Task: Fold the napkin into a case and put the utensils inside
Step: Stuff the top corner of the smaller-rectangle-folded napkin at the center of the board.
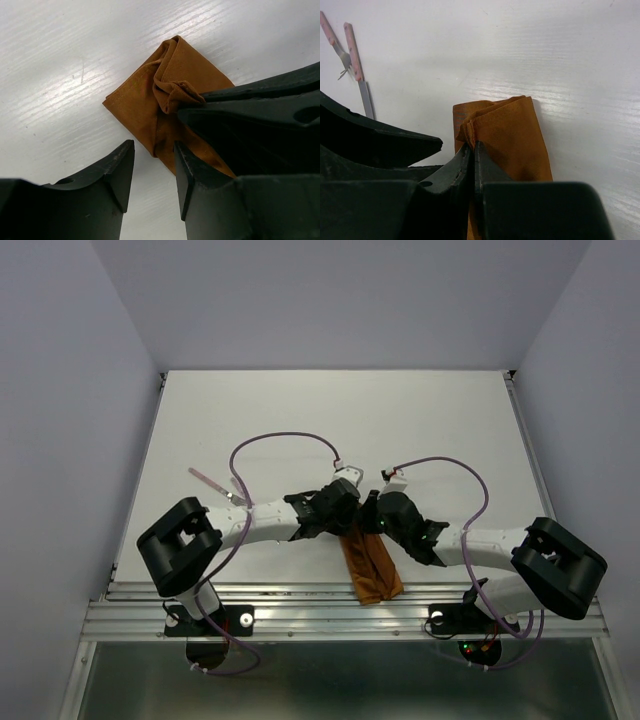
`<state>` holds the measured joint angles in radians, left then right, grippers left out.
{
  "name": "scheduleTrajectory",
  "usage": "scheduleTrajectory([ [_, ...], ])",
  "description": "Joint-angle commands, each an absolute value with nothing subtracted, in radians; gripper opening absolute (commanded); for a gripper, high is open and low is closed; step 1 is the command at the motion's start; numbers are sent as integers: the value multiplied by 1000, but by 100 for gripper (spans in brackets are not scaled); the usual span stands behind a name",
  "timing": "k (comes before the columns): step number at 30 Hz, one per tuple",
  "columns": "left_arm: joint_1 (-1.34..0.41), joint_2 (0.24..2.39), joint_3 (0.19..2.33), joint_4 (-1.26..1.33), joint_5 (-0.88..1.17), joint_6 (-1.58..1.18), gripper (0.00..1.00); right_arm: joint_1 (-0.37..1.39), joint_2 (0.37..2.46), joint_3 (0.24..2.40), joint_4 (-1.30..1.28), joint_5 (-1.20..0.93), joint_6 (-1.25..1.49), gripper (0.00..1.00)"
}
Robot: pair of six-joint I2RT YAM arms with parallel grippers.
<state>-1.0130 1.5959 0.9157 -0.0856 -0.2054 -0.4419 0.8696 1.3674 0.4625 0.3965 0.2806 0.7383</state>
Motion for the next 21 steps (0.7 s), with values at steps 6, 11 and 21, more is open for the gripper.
scheduleTrajectory([
  [6,-1038,1667,989,-67,-267,-391,42,864,1353,489,433,293,741,1],
  [11,-1043,1690,999,-72,-290,-402,41,864,1351,486,431,291,741,1],
  [21,-1045,1750,1017,-86,-290,-406,34,864,1348,474,425,291,752,1],
])
